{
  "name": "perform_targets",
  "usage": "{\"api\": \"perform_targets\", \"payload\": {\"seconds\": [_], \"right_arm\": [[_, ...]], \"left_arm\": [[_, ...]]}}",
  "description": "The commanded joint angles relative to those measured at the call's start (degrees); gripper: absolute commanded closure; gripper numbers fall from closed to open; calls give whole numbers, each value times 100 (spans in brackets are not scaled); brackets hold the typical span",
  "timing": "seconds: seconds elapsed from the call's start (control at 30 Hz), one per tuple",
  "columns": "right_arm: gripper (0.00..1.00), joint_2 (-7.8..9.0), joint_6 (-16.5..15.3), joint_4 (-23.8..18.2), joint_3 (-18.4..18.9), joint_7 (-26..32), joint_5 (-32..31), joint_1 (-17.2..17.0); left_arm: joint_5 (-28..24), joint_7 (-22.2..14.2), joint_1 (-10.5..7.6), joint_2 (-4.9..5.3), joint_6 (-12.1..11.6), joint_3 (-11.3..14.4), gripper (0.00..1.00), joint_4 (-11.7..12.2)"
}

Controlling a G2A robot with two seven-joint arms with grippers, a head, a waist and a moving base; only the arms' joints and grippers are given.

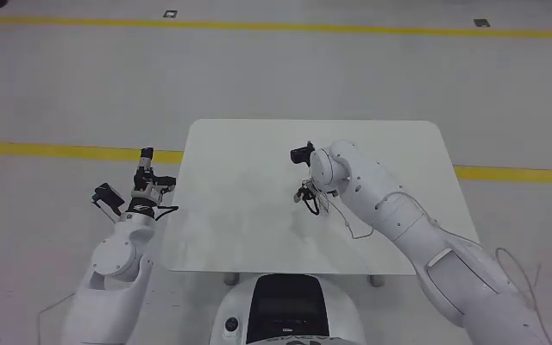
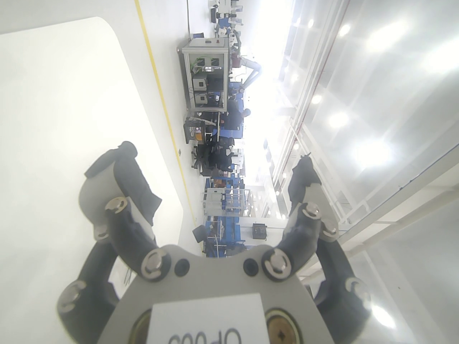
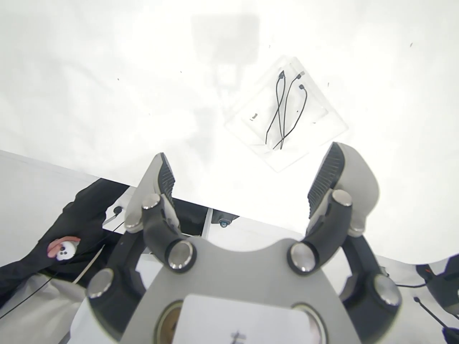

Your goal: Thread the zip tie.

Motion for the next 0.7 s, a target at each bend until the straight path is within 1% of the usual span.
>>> {"api": "perform_targets", "payload": {"seconds": [0.0,0.1,0.17,0.23,0.33,0.67], "right_arm": [[0,1,0,-3,-3,3,-1,0],[0,1,0,-3,-3,3,-1,0],[0,1,0,66,-50,-83,-149,-35],[0,-43,0,135,-61,-198,-200,-96],[0,-95,0,210,-72,-181,-189,-83],[0,-95,-28,200,-80,-220,-201,-99]], "left_arm": [[0,0,0,0,0,0,0,0],[0,0,0,0,0,0,0,0],[0,0,0,0,0,0,0,0],[0,0,0,0,0,0,0,0],[0,0,0,0,0,0,0,0],[0,0,0,0,0,0,0,0]]}}
